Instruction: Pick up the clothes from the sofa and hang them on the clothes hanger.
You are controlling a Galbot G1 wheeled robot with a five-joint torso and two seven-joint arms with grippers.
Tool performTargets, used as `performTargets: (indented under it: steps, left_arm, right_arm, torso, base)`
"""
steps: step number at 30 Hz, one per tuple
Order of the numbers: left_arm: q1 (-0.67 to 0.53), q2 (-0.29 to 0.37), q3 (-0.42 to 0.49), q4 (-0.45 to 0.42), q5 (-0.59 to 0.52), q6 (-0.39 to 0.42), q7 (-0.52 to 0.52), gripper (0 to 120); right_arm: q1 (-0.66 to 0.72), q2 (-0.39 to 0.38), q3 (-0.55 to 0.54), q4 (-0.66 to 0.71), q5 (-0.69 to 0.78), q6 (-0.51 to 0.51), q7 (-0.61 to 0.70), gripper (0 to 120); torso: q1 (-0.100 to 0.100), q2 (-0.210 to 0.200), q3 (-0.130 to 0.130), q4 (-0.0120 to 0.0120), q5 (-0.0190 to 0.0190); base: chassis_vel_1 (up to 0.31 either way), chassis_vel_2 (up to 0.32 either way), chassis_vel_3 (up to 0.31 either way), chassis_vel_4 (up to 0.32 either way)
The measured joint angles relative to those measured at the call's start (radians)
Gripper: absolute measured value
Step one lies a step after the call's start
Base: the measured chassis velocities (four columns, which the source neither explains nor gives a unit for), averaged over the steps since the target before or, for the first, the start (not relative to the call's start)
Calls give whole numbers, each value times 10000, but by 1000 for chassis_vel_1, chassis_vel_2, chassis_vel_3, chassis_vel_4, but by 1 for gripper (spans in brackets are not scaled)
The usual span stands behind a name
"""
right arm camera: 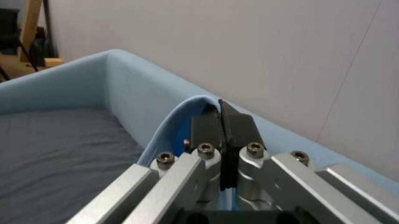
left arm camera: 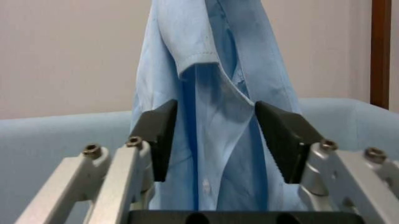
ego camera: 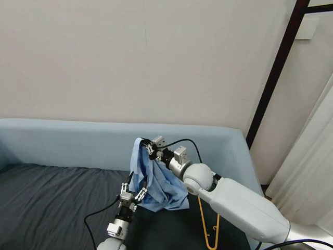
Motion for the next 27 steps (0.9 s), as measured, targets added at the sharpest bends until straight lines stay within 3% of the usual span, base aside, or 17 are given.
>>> performTargets:
  steps: [13,27]
  left_arm:
    - [-111,-85,-97,33,11,-87,18,1]
    - [494,630,-522,-945,-945,-181,434,0]
  right_arm:
    - [-77,-108,-15,140,31,107,-1,0]
    - [-117,-114,30,-357,-279,405,-325,0]
  torso:
    - [0,0,0,-2,0]
    - [0,1,0,0,-1]
  base:
    - [0,0,0,0]
    - [0,0,0,0]
